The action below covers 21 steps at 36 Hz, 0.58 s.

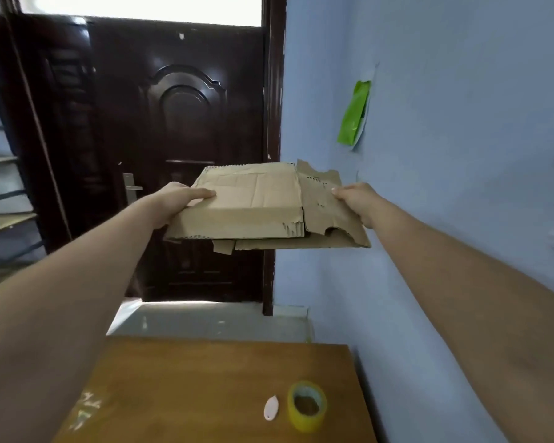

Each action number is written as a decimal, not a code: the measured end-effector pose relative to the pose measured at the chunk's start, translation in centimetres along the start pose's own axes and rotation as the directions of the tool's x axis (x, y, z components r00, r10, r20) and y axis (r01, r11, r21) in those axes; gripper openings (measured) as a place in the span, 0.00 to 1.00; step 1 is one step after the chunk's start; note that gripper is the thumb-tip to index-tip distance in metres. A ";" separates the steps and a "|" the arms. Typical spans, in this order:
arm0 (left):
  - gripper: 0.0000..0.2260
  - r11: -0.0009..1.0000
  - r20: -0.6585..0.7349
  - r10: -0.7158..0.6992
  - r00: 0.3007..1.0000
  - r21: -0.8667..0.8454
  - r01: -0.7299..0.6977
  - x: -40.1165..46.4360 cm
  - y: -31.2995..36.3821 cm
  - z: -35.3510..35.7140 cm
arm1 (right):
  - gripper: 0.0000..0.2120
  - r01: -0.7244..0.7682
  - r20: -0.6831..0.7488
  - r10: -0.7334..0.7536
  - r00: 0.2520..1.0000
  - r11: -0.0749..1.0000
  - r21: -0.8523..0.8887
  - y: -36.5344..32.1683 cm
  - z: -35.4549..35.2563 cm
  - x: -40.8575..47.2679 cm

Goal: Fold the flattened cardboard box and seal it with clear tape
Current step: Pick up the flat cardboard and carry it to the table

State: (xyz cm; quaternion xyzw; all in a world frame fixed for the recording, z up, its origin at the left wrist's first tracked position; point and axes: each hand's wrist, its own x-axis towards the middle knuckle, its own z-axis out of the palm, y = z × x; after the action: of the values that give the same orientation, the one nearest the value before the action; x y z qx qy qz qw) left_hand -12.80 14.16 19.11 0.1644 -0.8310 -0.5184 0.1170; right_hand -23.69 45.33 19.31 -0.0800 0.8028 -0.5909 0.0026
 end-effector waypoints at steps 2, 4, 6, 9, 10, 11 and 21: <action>0.20 1.000 -0.021 -0.010 1.000 -0.001 0.010 0.6 -1.4 -0.4 | 0.18 -0.009 0.030 0.009 1.000 1.000 0.005 0.5 1.5 1.0; 0.18 1.000 -0.039 -0.005 0.999 -0.028 0.004 1.1 -2.7 -0.6 | 0.16 -0.020 0.053 0.020 0.998 1.000 -0.001 1.1 2.9 1.9; 0.17 0.999 -0.060 -0.004 0.998 -0.051 0.001 1.8 -4.0 -0.6 | 0.16 -0.032 0.075 0.032 0.997 0.999 -0.009 1.7 4.1 2.5; 0.17 0.995 -0.071 0.015 0.997 -0.100 -0.022 2.7 -5.8 -0.4 | 0.16 -0.043 0.118 0.045 0.992 0.999 -0.020 2.8 5.7 3.3; 0.18 0.993 -0.074 0.018 0.997 -0.111 -0.026 3.3 -6.6 -0.3 | 0.16 -0.050 0.127 0.052 0.991 0.999 -0.016 3.4 6.2 3.5; 0.19 0.993 -0.079 0.018 0.997 -0.114 -0.027 3.7 -7.4 -0.1 | 0.16 -0.061 0.132 0.062 0.989 0.998 -0.010 4.0 6.6 3.8; 0.18 0.975 -0.044 -0.076 0.996 -0.214 0.065 4.7 -16.6 5.4 | 0.17 -0.259 0.211 0.247 0.946 0.965 0.031 15.3 11.5 4.7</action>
State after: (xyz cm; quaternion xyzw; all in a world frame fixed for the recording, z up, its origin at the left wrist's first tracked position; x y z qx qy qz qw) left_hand -16.59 9.92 1.95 0.1938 -0.7610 -0.6037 0.1369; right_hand -29.09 38.28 1.75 -0.0369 0.7843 -0.5973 0.1635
